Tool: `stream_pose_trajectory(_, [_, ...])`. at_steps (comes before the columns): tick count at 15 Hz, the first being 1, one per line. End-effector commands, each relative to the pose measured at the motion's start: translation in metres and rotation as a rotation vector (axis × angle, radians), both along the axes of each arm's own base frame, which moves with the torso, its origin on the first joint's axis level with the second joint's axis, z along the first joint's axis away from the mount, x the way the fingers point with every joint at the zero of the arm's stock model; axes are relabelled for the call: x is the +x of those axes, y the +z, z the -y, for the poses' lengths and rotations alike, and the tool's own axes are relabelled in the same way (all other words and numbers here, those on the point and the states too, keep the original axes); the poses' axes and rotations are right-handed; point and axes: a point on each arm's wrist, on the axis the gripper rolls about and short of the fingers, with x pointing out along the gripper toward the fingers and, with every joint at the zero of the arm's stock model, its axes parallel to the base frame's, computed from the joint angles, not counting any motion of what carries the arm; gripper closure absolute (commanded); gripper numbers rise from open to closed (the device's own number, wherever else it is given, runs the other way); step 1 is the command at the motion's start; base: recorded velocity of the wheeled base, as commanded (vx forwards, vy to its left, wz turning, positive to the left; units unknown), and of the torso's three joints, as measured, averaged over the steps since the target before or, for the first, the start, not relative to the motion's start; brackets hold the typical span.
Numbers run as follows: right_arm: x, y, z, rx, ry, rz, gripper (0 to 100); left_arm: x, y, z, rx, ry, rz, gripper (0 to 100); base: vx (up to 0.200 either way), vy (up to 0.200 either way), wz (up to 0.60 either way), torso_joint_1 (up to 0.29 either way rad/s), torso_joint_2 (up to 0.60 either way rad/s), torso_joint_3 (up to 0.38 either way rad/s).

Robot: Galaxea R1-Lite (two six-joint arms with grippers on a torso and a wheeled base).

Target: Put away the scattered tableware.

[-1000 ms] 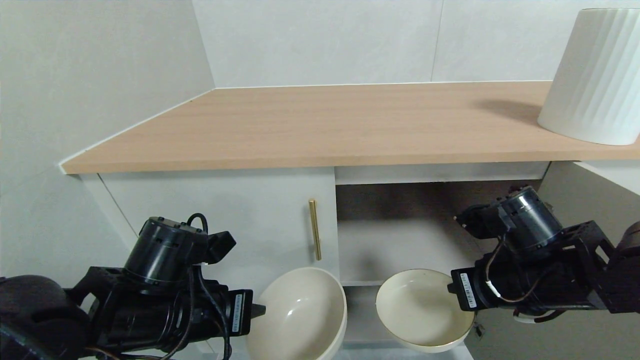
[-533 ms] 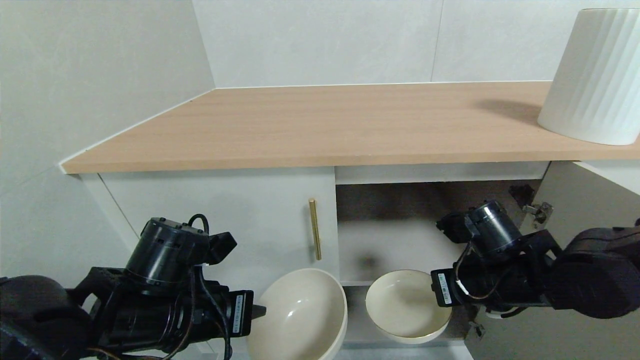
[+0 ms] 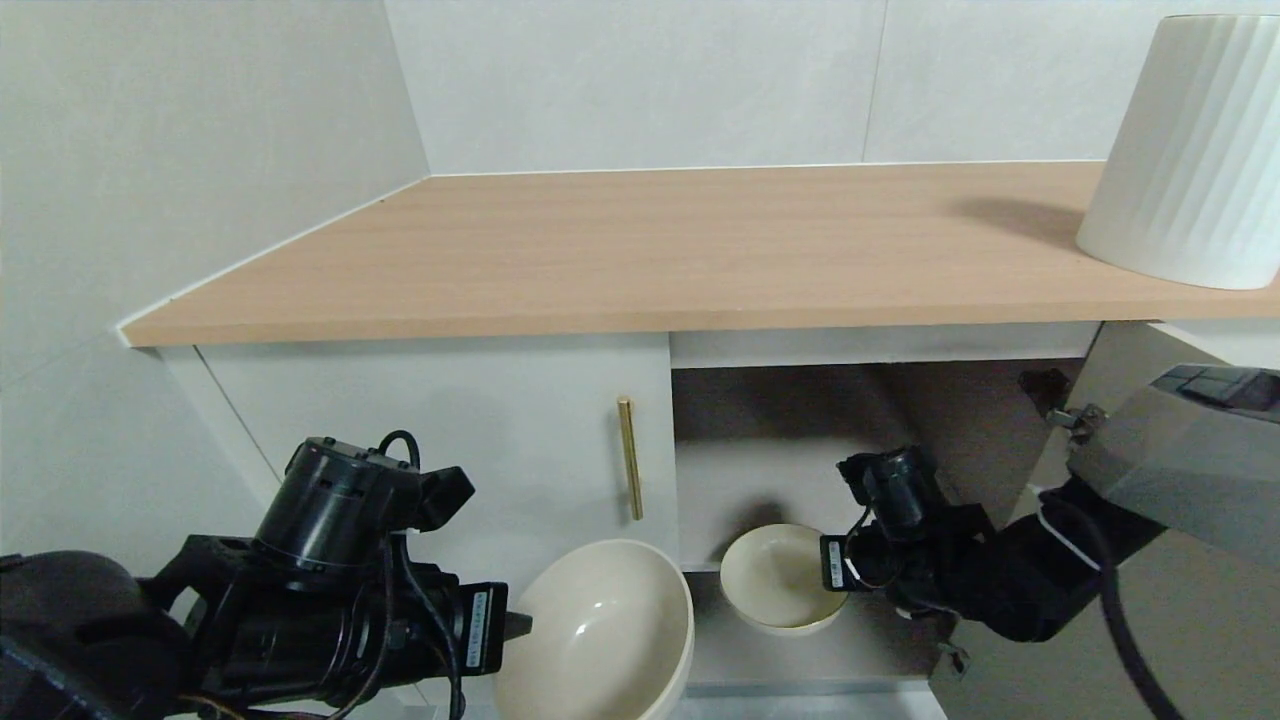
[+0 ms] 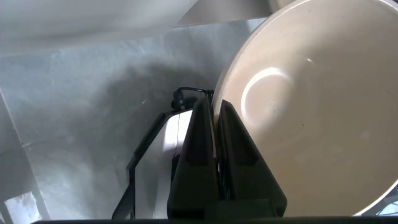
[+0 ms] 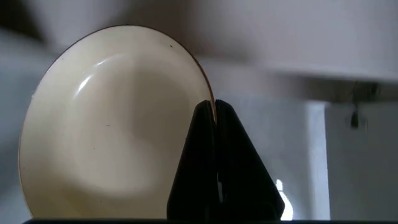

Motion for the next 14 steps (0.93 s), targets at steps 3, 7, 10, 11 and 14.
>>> stream_pose_trajectory(3, [0.026,-0.045,0.012,-0.037,-0.11,0.032,100,0.001,-0.003,0.0,0.005,0.001,-0.01,100,0.0,0.0,0.0,0.0,0.0,0.0])
stream_pose_trajectory(7, [0.049,-0.051,0.017,-0.046,-0.228,0.08,100,0.001,-0.003,0.001,0.006,0.001,-0.013,100,0.0,0.0,0.0,0.0,0.0,0.0])
stream_pose_trajectory(10, [0.061,-0.051,0.022,-0.044,-0.264,0.106,100,0.002,-0.004,0.001,0.007,0.001,-0.014,100,0.0,0.0,0.0,0.0,0.0,0.0])
stream_pose_trajectory(11, [0.067,-0.052,0.023,-0.048,-0.287,0.122,100,0.002,-0.003,0.001,0.006,0.001,-0.013,100,0.0,0.0,0.0,0.0,0.0,0.0])
stream_pose_trajectory(14, [0.079,-0.046,0.02,-0.036,-0.3,0.16,100,0.003,-0.006,0.001,0.011,0.0,-0.02,100,0.0,0.0,0.0,0.0,0.0,0.0])
